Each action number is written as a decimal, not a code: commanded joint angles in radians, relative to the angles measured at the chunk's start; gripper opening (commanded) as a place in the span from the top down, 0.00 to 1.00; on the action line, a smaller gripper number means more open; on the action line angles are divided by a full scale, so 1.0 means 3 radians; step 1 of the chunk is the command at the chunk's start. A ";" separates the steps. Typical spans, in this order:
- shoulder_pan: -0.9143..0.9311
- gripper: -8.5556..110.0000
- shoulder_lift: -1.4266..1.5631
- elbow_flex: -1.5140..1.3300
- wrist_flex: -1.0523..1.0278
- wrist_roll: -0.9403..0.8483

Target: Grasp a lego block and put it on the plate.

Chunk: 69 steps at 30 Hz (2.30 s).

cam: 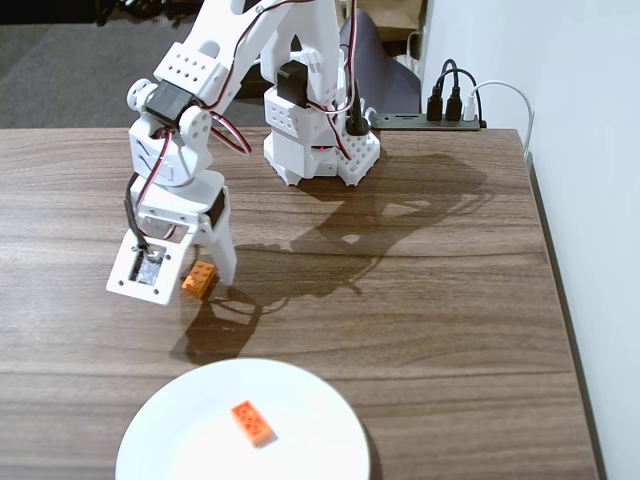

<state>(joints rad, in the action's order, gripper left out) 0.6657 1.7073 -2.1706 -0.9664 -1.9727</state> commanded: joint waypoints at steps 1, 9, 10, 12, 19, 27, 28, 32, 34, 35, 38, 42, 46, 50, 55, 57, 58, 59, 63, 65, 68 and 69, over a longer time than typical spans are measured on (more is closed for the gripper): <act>0.0015 0.76 0.0020 -0.0005 0.0026 0.0010; 0.0005 0.84 0.0020 -0.0010 0.0072 0.0066; 0.0005 0.85 0.0026 -0.0010 0.0072 0.0066; 0.0000 0.85 0.0026 -0.0015 0.0077 0.0072; -0.0010 0.86 0.0041 -0.0020 0.0082 0.0077; -0.0026 0.89 0.0046 -0.0020 0.0102 0.0087; -0.0026 0.89 0.0046 -0.0026 0.0102 0.0092; -0.0036 0.89 0.0056 -0.0031 0.0102 0.0092; -0.0041 0.89 0.0066 -0.0036 0.0102 0.0092; -0.0041 0.89 0.0072 -0.0041 0.0102 0.0092; -0.0051 0.89 0.0107 -0.0041 0.0102 0.0092; -0.0138 0.89 0.0245 -0.0041 0.0102 0.0092; -0.0281 0.89 0.0435 -0.0041 0.0102 0.0112; -0.0470 0.89 0.0654 -0.0046 0.0097 0.0148; -0.0747 0.89 0.0936 -0.0072 0.0072 0.0266; -0.0874 0.89 0.1043 -0.0087 0.0061 0.0322; -0.0926 0.89 0.1084 -0.0092 0.0056 0.0348; -0.0982 0.89 0.1125 -0.0092 0.0056 0.0373; -0.1176 0.89 0.1248 -0.0077 0.0056 0.0506; -0.1258 0.89 0.1273 -0.0036 0.0056 0.0619; -0.1355 0.89 0.1278 0.0015 0.0036 0.0813; -0.1386 0.89 0.1273 0.0036 0.0036 0.0869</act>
<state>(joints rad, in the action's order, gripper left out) 0.2715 2.0479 -2.2013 -0.9526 -1.7487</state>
